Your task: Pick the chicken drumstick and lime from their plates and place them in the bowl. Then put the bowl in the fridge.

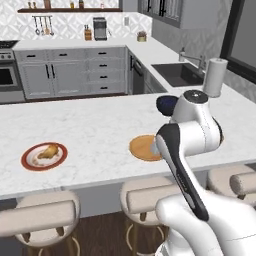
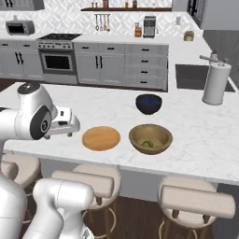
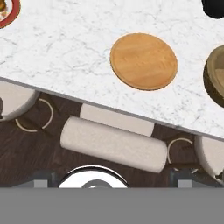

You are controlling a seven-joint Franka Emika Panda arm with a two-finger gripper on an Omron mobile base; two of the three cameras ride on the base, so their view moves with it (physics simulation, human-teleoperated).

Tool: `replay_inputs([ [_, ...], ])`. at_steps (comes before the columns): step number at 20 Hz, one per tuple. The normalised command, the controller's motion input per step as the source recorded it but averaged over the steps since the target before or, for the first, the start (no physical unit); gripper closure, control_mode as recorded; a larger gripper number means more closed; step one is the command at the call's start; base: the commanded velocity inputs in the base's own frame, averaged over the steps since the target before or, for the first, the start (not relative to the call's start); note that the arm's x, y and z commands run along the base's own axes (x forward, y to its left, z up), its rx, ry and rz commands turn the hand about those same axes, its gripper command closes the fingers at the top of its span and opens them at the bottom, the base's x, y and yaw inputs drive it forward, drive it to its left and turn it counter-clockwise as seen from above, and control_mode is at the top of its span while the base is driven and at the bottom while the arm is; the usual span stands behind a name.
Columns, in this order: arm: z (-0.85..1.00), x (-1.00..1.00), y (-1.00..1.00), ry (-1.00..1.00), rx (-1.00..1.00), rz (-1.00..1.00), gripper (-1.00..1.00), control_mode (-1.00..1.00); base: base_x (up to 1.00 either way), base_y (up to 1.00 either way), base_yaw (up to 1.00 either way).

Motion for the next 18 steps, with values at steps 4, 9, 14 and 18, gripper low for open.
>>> replay_inputs([
  [4,0.00,0.00,0.00,0.00,0.00,0.00,-1.00,1.00,0.01,1.00,-0.07],
  [9,0.00,0.00,0.00,0.00,0.00,0.00,-1.00,1.00,0.13,1.00,-0.12],
  [14,0.00,0.00,0.00,0.00,0.00,0.00,-1.00,1.00,0.22,0.82,-0.14],
  [18,0.00,0.00,0.00,0.00,0.00,0.00,-1.00,1.00,0.27,0.56,-0.03],
])
